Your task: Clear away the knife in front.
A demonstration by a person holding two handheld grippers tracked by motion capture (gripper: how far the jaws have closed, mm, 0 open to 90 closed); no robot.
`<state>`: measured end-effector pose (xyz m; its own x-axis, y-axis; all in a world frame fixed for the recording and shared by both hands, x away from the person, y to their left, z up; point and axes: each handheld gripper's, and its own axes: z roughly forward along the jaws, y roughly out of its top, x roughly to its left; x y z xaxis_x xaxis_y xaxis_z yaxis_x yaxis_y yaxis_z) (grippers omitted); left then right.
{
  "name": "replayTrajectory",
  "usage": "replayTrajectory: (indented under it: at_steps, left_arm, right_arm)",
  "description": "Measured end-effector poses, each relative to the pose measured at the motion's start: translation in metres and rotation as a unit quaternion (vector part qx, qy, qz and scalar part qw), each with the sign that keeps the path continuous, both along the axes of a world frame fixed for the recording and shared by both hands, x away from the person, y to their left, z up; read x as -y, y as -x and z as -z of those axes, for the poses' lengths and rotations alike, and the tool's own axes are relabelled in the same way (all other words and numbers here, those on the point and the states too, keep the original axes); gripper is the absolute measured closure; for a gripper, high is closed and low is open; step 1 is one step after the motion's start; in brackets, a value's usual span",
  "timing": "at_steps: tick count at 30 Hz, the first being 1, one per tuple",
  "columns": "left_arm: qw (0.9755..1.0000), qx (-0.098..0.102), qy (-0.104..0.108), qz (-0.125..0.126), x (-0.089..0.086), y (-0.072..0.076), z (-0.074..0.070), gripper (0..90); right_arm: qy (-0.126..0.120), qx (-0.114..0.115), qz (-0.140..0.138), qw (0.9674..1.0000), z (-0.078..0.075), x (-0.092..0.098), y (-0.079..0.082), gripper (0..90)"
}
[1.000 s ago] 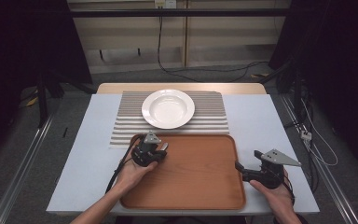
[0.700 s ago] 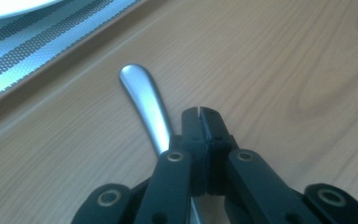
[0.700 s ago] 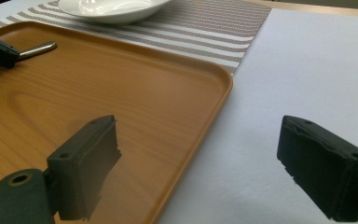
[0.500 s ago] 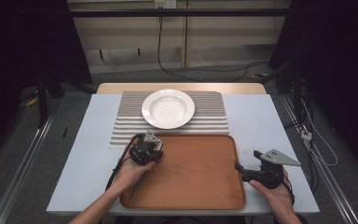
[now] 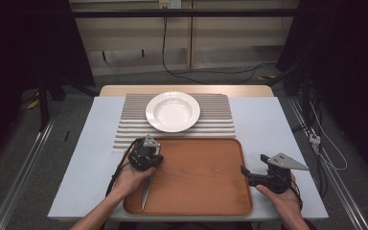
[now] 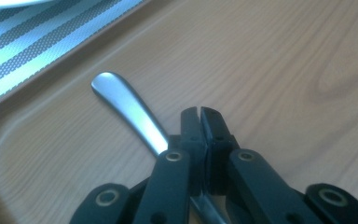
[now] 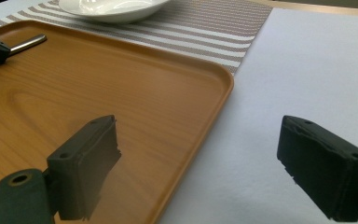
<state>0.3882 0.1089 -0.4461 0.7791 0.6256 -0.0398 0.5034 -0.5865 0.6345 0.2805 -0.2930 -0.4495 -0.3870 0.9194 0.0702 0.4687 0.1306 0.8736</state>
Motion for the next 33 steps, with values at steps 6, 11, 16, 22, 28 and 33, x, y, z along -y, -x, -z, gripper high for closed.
replayTrajectory:
  at_steps: [6,11,16,22,28,33]
  left_arm:
    - [1.0000,-0.001,-0.006,-0.006,-0.006,0.003,-0.001,88.5]
    - [1.0000,-0.006,-0.004,-0.006,-0.011,0.003,-0.001,90.0]
    - [0.9999,-0.009,-0.005,-0.007,-0.015,0.002,-0.002,90.0]
    - [0.9998,-0.015,-0.005,-0.007,-0.019,0.001,-0.002,90.0]
    - [0.9998,-0.017,-0.010,-0.008,-0.023,0.000,-0.003,90.0]
    - [0.9997,-0.015,-0.013,-0.011,-0.025,0.001,-0.003,90.0]
  right_arm:
    - [-0.001,-0.001,0.000,1.0000,0.000,0.000,0.000,12.2]
    - [0.001,0.000,-0.001,1.0000,0.000,-0.001,-0.001,12.2]
    - [0.000,0.000,-0.001,1.0000,0.000,-0.001,-0.001,12.2]
    - [0.000,0.000,-0.001,1.0000,0.000,-0.001,-0.001,12.2]
    - [0.000,0.001,-0.002,1.0000,0.000,-0.001,-0.001,12.2]
    - [0.000,0.000,-0.001,1.0000,0.000,-0.001,-0.001,12.1]
